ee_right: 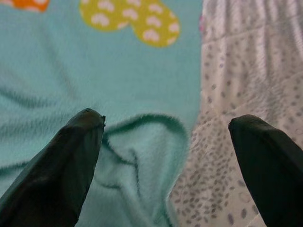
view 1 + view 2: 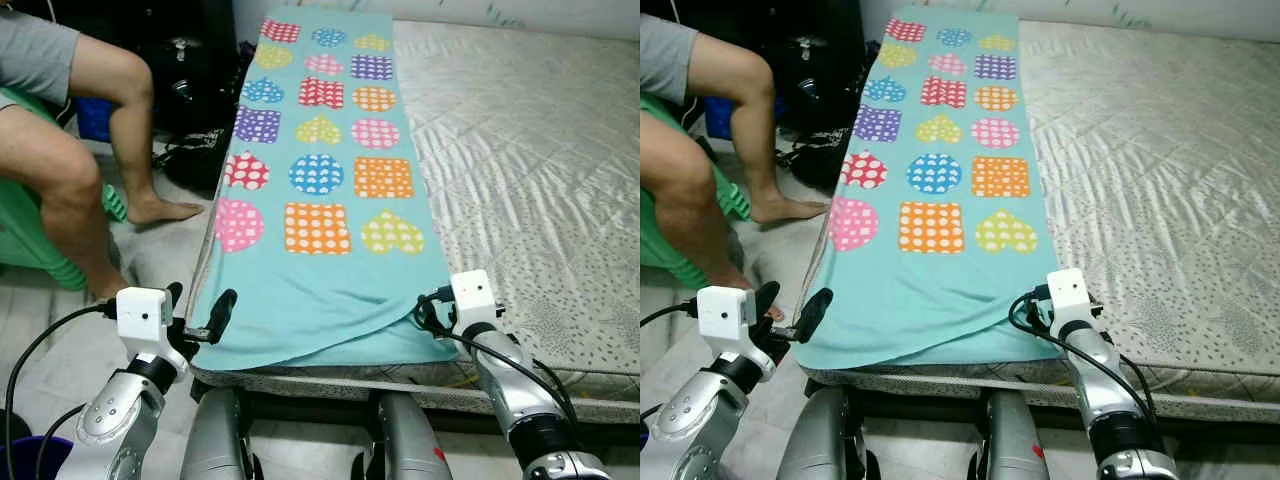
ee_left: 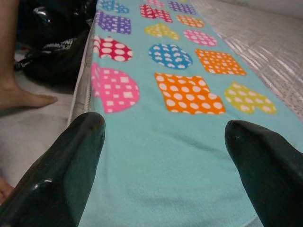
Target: Clean up the room
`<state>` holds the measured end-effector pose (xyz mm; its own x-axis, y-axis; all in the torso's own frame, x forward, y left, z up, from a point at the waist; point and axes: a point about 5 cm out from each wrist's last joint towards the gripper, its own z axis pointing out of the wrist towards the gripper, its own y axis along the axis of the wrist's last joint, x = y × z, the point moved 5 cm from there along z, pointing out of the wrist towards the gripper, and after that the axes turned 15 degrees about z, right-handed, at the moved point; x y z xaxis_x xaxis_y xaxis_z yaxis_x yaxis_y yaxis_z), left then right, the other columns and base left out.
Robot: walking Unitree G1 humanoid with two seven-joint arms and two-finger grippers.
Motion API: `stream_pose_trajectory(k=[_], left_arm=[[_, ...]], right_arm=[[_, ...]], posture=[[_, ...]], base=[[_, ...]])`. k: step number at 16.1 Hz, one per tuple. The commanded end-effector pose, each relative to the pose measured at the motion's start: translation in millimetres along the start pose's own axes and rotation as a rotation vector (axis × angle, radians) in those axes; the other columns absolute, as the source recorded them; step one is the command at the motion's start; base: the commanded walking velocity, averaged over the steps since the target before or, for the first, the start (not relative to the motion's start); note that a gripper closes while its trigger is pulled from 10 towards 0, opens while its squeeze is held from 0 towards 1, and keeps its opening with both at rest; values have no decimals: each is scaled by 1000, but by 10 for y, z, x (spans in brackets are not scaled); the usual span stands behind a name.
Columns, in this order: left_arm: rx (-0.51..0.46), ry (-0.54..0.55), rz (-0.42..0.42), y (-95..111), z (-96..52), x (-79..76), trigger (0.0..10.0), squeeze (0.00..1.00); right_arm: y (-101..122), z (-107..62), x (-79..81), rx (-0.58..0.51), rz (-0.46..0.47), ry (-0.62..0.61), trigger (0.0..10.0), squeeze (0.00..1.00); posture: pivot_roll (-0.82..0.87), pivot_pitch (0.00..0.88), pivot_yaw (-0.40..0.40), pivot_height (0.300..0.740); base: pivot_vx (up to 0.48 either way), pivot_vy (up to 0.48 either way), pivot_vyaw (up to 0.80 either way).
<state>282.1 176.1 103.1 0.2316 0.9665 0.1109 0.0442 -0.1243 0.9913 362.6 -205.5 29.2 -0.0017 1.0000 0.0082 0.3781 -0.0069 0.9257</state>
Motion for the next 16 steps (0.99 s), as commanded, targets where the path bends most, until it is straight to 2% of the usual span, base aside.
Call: stream_pose_trajectory(k=[1, 4, 8, 9, 10, 12, 13, 14, 15, 16], left_arm=[[5, -35, -3, 7, -32, -56, 10000, 0], [26, -59, -3, -26, -81, -101, 10000, 0], [40, -65, 6, -11, -116, -84, 10000, 0], [44, -67, 9, -7, -125, -76, 10000, 0], [48, -68, 13, -2, -132, -63, 10000, 0], [50, -67, 15, 11, -138, -50, 10000, 0], [53, -67, 18, 19, -148, -39, 10000, 0], [57, -66, 18, 15, -151, -36, 10000, 0], [60, -67, 17, 10, -151, -41, 10000, 0], [61, -68, 17, 8, -150, -45, 10000, 0]], right_arm=[[-67, -7, -48, 24, -9, -19, 10000, 0], [-265, -27, -33, 78, -15, -17, 10000, 0], [-337, -4, -24, 95, -8, -38, 9922, 0], [-338, 5, -22, 97, -8, -42, 6627, 0], [-328, 21, -37, 95, -4, -58, 0, 0], [-284, 47, -39, 84, 9, -68, 0, 0], [-234, 69, -24, 73, 16, -68, 1765, 0], [-223, 73, -35, 71, 16, -69, 7490, 0], [-221, 72, -43, 71, 18, -68, 9490, 0], [-220, 72, -46, 71, 19, -67, 9490, 0]], posture=[[53, 160, -34, 587], [66, 177, -19, 587], [92, 201, 0, 587], [96, 203, 3, 587], [104, 209, 8, 587], [114, 214, 13, 587], [118, 213, 14, 587], [115, 212, 14, 587], [113, 211, 14, 587], [112, 211, 14, 587]], base=[[0, 0, 0], [0, 0, 0], [0, 0, 0], [0, 0, 0], [0, 0, 0], [0, 0, 0], [0, 0, 0], [0, 0, 0], [0, 0, 0], [0, 0, 0]])
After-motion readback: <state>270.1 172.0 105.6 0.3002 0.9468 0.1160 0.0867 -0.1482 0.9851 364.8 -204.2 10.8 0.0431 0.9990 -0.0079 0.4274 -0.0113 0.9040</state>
